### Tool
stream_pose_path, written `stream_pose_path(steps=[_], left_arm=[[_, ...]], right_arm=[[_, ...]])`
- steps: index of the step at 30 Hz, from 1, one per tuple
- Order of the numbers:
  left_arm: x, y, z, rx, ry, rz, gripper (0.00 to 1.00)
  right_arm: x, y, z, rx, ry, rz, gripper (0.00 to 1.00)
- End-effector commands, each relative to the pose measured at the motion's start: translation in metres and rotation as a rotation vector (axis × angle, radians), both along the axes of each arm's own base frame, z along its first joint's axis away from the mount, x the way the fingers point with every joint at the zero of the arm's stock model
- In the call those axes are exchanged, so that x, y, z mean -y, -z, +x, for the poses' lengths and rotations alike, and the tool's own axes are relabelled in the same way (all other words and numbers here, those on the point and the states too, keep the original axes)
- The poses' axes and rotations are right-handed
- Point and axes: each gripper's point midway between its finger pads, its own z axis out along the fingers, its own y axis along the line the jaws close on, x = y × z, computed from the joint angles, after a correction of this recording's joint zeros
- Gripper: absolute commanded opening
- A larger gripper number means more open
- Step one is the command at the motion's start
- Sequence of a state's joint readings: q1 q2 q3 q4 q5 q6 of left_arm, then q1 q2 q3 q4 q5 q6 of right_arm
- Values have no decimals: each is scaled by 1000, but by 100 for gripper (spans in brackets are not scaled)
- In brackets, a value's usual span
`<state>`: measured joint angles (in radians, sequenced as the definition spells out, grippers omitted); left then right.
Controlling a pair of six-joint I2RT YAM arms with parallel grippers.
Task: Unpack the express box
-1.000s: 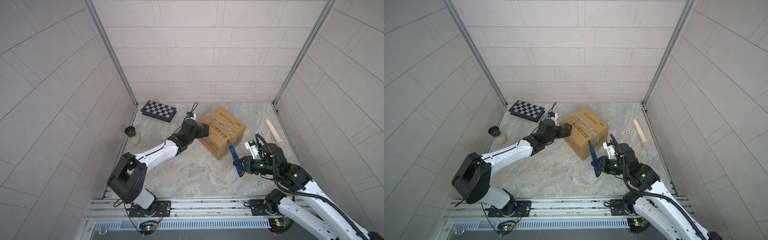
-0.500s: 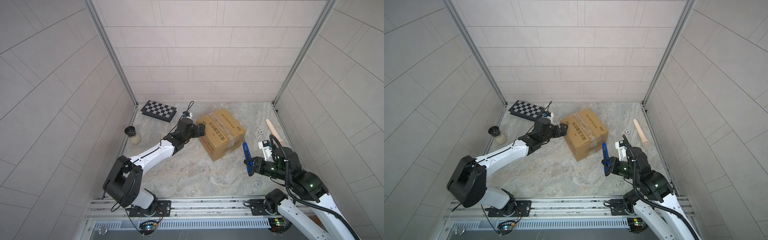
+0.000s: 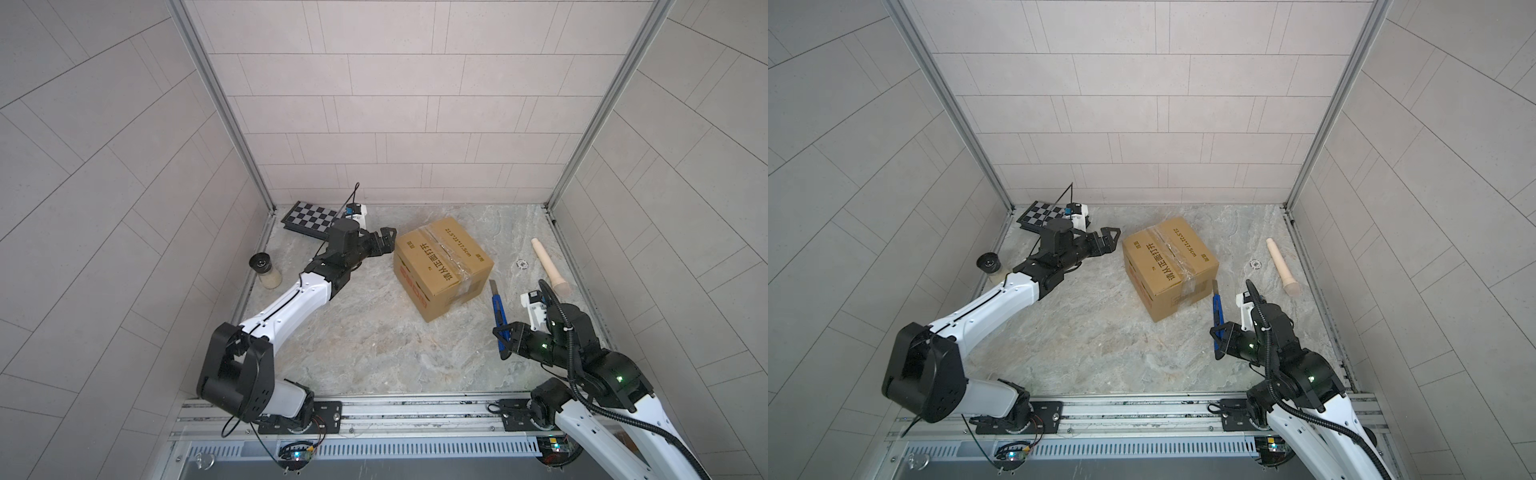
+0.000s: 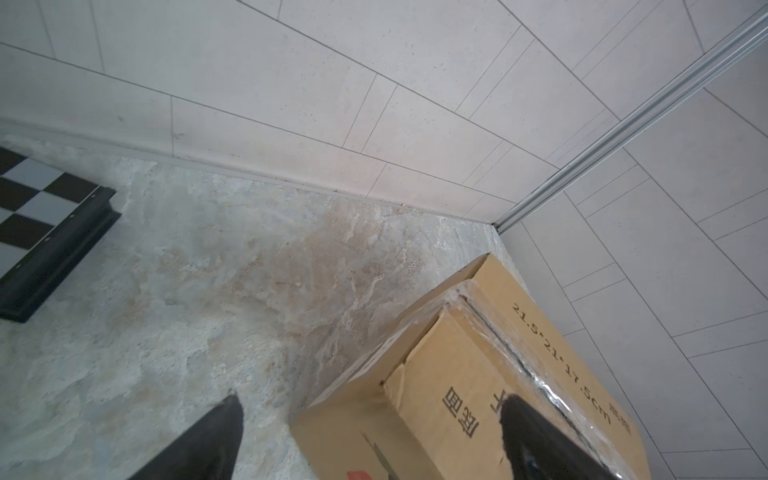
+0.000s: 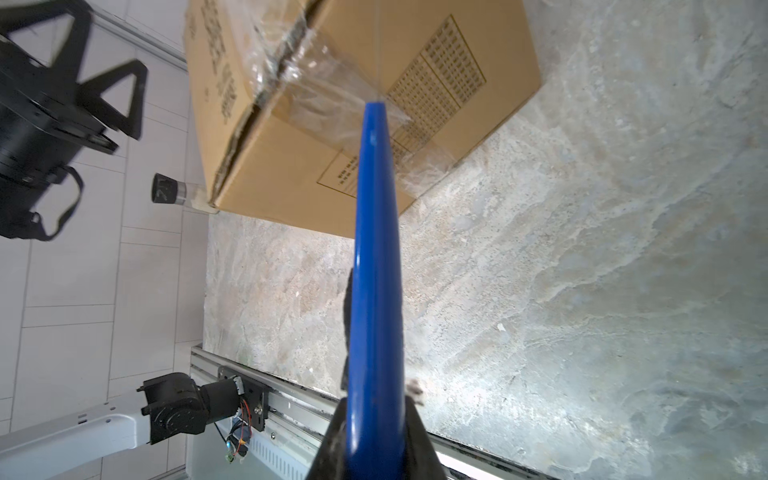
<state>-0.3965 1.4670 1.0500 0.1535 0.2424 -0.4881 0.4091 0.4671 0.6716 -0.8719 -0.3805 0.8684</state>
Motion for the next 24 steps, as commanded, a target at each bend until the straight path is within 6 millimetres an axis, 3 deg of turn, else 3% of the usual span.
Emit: stream_pose_path(steps=[1, 7, 12, 17, 24], left_arm=[[26, -18, 11, 79, 124, -25, 100], [49, 3, 27, 33, 196, -67, 100], [56, 13, 19, 15, 234, -96, 100], [60, 20, -5, -12, 275, -142, 100], [62, 31, -63, -42, 288, -182, 100]], right_arm=[[-6, -2, 18, 35, -9, -10, 0], [-12, -14, 42, 71, -67, -85, 0], [-14, -17, 62, 92, -99, -131, 0], [-25, -27, 98, 140, -151, -152, 0], [-54, -29, 161, 179, -245, -164, 0]])
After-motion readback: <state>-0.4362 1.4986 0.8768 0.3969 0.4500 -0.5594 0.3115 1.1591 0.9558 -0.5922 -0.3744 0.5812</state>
